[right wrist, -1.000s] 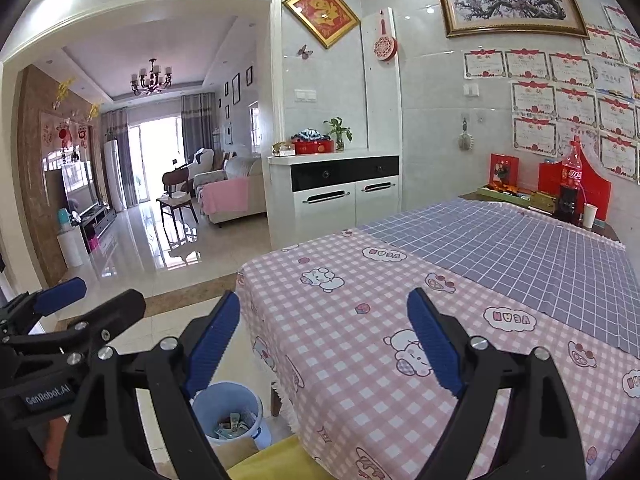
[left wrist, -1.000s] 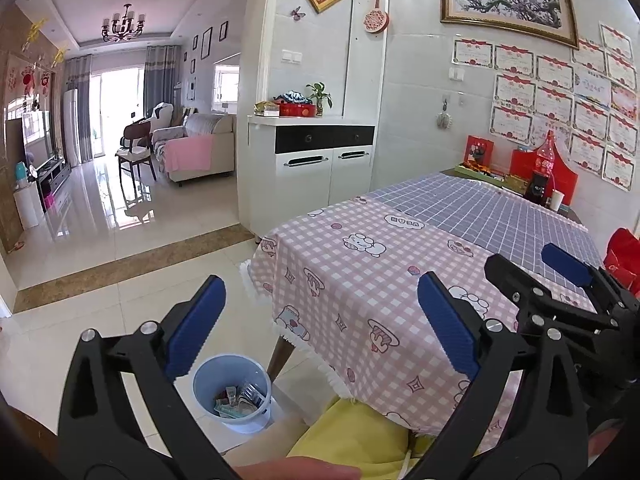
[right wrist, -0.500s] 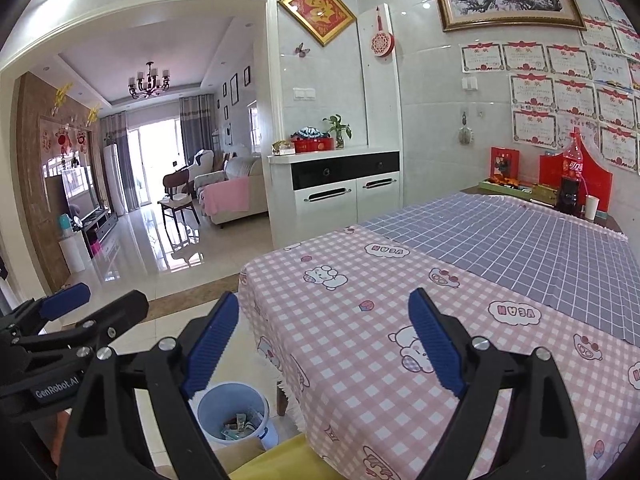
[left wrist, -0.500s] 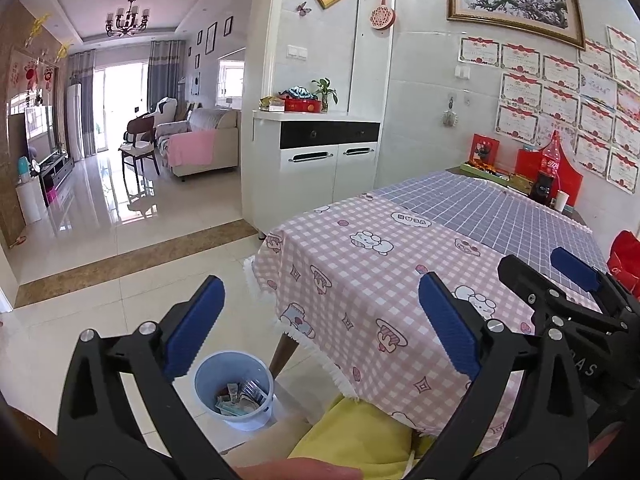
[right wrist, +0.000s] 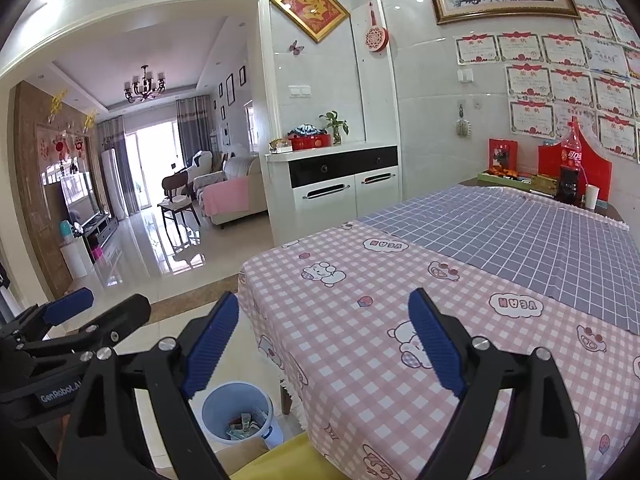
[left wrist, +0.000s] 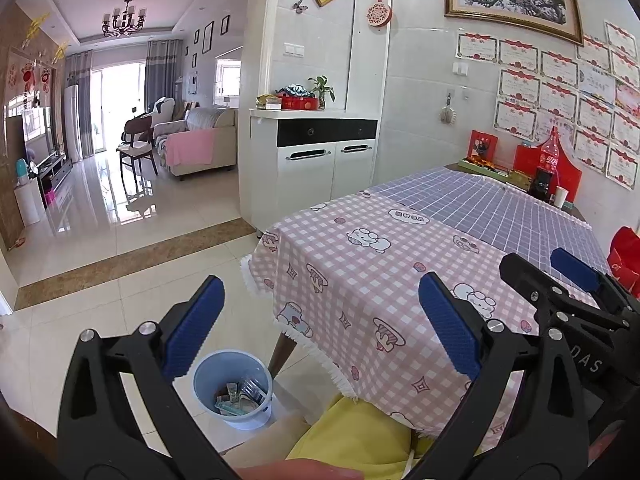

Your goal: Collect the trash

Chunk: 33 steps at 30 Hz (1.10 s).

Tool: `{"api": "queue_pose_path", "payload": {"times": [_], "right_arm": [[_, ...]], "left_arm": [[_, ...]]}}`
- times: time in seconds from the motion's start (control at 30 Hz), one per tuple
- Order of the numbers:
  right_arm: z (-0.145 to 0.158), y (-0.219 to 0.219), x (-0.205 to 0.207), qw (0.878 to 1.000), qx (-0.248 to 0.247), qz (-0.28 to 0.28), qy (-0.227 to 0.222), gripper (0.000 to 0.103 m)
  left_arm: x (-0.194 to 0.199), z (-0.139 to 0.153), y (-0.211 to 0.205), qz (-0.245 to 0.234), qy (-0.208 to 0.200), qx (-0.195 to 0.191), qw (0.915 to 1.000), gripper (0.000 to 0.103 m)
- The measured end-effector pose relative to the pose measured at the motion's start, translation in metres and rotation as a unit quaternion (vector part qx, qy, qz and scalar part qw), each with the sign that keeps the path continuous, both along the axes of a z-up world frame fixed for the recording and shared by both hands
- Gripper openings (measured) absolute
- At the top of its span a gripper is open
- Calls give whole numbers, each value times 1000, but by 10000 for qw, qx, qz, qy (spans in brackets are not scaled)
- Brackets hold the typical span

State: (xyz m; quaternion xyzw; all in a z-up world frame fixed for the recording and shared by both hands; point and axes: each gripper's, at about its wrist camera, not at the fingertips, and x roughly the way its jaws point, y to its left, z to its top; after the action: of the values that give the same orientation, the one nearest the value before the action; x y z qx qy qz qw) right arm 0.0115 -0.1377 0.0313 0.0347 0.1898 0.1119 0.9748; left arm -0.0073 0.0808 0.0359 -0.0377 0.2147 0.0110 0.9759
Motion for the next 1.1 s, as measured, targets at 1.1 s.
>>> {"api": "queue_pose_path", "payload": {"times": [1.1], "right_arm": [[-5,1,0,9999,-65,-38,130,89]], "left_arm": [[-3,-4,-1,-53,-202,59,9998,96]]}}
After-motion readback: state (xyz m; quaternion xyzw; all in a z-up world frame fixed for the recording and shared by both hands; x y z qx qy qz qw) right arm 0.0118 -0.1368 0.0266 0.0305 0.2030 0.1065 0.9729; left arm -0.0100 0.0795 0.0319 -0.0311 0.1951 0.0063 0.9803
